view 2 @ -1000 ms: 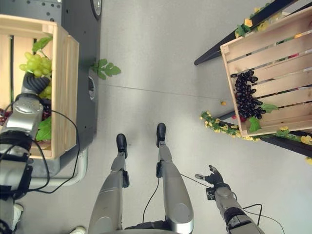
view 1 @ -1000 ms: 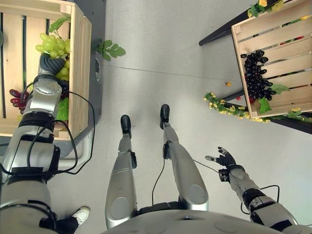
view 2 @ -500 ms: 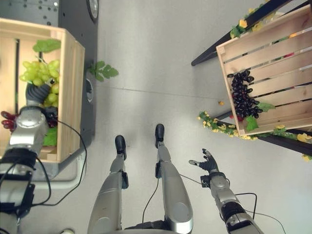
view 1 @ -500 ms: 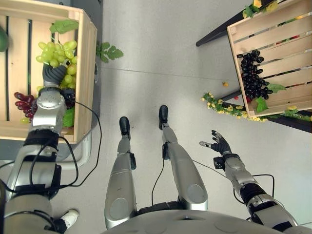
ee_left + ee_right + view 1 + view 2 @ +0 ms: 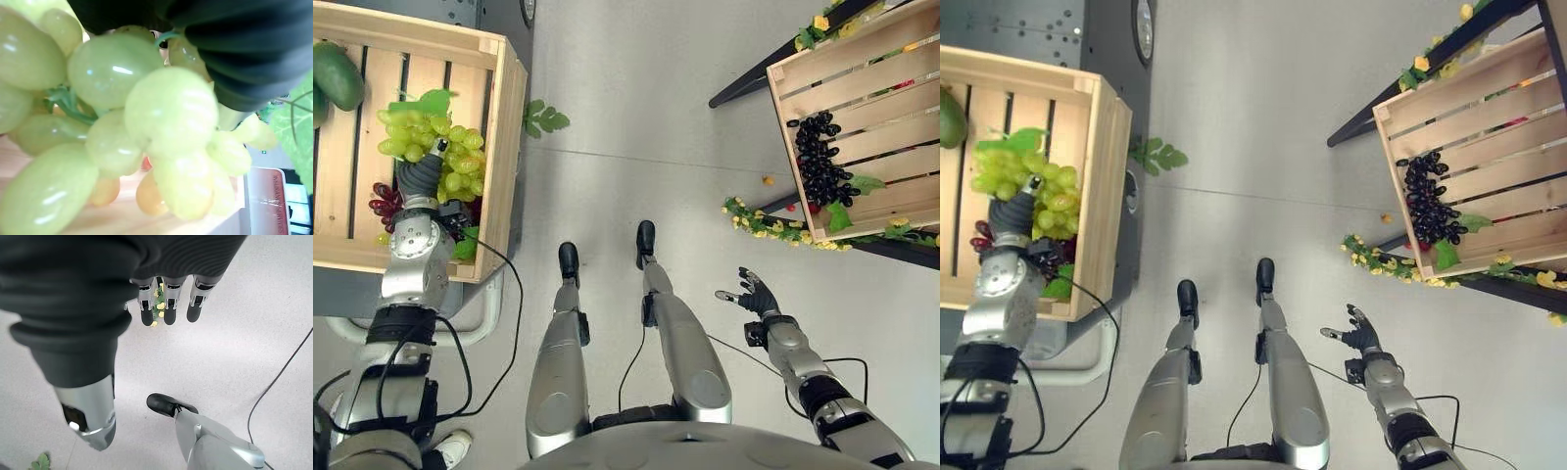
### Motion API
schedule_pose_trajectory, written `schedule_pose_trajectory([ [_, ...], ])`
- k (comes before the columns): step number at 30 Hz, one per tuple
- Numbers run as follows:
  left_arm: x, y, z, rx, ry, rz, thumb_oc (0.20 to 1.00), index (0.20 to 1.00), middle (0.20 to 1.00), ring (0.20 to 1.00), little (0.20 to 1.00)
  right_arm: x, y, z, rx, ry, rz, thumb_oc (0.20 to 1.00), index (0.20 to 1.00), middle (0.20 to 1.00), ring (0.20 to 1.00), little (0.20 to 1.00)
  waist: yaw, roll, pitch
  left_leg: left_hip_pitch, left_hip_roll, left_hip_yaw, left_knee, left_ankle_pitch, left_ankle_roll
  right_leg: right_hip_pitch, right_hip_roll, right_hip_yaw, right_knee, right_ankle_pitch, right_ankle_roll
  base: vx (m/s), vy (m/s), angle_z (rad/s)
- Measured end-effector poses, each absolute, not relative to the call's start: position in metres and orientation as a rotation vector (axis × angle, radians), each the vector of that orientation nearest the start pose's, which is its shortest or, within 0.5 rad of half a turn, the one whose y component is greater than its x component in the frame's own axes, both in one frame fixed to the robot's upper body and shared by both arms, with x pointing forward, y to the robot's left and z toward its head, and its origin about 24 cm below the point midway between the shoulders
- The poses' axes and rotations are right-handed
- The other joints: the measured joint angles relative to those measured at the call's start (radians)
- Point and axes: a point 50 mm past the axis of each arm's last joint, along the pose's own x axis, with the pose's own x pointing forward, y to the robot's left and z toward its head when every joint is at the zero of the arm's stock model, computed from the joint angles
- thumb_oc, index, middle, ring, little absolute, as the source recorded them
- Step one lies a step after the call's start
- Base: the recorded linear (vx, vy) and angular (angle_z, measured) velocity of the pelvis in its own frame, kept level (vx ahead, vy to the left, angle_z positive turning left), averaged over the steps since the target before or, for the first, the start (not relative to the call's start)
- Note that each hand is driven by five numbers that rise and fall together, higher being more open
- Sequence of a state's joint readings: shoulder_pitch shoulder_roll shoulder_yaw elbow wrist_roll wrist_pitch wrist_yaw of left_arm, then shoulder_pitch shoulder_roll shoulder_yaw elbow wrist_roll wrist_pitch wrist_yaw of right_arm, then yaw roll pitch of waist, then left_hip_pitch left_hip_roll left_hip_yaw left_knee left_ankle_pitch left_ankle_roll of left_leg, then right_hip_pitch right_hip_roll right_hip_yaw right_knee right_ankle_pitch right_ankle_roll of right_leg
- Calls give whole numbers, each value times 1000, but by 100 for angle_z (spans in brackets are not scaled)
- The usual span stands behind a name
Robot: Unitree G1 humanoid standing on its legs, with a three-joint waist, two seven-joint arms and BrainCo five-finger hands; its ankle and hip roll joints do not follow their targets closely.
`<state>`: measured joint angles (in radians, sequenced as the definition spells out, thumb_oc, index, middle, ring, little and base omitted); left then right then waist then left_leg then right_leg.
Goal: Pick up the fruits from the basket on one side to the basket on the other side
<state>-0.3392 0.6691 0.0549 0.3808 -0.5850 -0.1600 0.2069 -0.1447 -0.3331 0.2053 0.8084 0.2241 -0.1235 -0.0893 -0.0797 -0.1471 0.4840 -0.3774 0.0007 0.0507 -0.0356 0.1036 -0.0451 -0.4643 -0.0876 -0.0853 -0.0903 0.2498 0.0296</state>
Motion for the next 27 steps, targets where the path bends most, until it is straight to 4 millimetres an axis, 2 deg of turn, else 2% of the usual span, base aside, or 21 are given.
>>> schedule_pose_trajectory([
  [6, 289, 311, 123, 0, -212, 345, 200, 200, 200, 200, 200, 231, -226, -74, -223, 541, -59, 1000, 1000, 1000, 1000, 1000, 24, 12, -2, 54, -1, 2, -14, 1, 0, 47, 0, 0, 0, -7, 0, 7, 4, 0],
  [9, 284, 307, 121, 2, -211, 313, 200, 200, 200, 200, 200, 231, -228, -70, -234, 523, -44, 1000, 1000, 1000, 1000, 1000, 37, 29, -1, 72, -2, 3, -22, 2, 1, 61, -1, 0, 0, -7, 0, 0, 0, 0],
  [15, 273, 302, 121, -29, -229, 253, 200, 200, 200, 200, 200, 241, -234, -45, -270, 413, 8, 1000, 1000, 1000, 1000, 1000, 43, 65, -11, 118, -2, 1, -30, 2, 2, 104, -1, -1, 0, -14, 2, 32, 5, 0],
  [17, 270, 298, 124, -38, -244, 219, 200, 200, 200, 200, 200, 246, -231, -35, -267, 364, 23, 1000, 1000, 1000, 1000, 1000, 44, 79, -21, 144, -1, 1, -38, 0, -1, 126, 1, -1, 0, -19, 3, 56, 2, 0],
  [27, 264, 289, 126, -53, -264, 152, 200, 200, 200, 200, 200, 243, -234, -24, -274, 317, 46, 1000, 1000, 1000, 1000, 1000, 44, 132, -90, 209, 2, 1, -51, -2, -2, 185, 8, -3, 0, -34, 0, 49, 1, -1],
])
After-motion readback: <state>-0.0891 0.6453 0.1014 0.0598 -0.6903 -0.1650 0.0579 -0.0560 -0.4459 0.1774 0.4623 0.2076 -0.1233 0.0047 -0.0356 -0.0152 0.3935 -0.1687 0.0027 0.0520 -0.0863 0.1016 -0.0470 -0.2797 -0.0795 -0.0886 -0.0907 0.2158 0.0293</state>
